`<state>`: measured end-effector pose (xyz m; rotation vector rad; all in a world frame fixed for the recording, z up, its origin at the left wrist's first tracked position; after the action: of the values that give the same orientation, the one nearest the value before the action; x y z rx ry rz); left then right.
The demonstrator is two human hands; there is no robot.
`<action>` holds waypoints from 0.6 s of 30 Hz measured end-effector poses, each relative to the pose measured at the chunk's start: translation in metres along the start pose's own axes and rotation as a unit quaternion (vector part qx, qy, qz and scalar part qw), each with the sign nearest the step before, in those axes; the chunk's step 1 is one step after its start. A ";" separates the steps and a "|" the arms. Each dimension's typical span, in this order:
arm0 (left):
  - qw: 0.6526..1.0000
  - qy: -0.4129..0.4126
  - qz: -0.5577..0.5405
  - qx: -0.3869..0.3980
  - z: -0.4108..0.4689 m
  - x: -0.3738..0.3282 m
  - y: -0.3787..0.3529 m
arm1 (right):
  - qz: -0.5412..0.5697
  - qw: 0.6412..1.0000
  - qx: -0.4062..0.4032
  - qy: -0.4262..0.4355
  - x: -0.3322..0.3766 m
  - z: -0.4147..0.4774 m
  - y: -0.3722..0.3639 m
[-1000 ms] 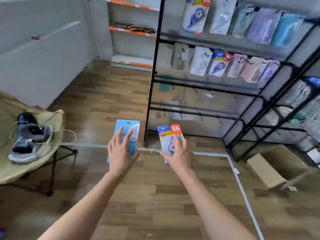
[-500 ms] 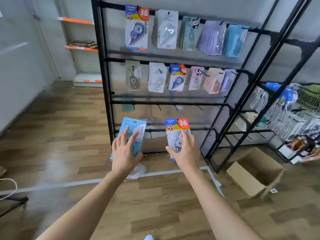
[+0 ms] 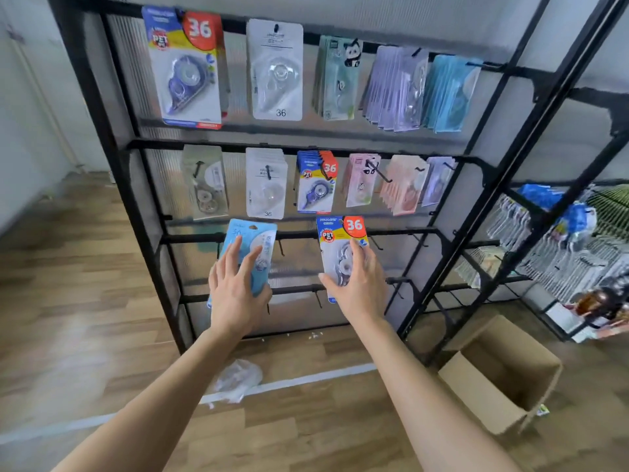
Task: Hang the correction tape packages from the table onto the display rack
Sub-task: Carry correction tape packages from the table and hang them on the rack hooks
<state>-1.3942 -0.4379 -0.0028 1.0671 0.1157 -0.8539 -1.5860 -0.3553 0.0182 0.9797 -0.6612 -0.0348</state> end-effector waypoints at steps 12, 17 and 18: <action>0.996 0.036 0.021 -0.077 0.100 -0.001 -0.072 | 0.058 0.993 -0.052 0.089 -0.022 0.130 -0.059; 0.994 0.050 0.032 -0.094 0.110 -0.002 -0.086 | 0.079 0.989 -0.055 0.110 -0.036 0.151 -0.076; 0.994 0.050 0.033 -0.096 0.110 -0.001 -0.088 | 0.083 0.988 -0.055 0.117 -0.038 0.152 -0.079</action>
<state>-1.4867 -0.5437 -0.0103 0.9282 0.2412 -0.7155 -1.6773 -0.5032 -0.0046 0.8045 -0.5162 0.1854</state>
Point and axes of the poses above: each hand's wrist, its own z-axis towards the middle knuckle, its own y-axis out of the back of the hand, x = y × z, the point moved 2 cm from there along z, towards the middle knuckle, and after that the axes turned 1 degree about -y, right-handed, at the moved point
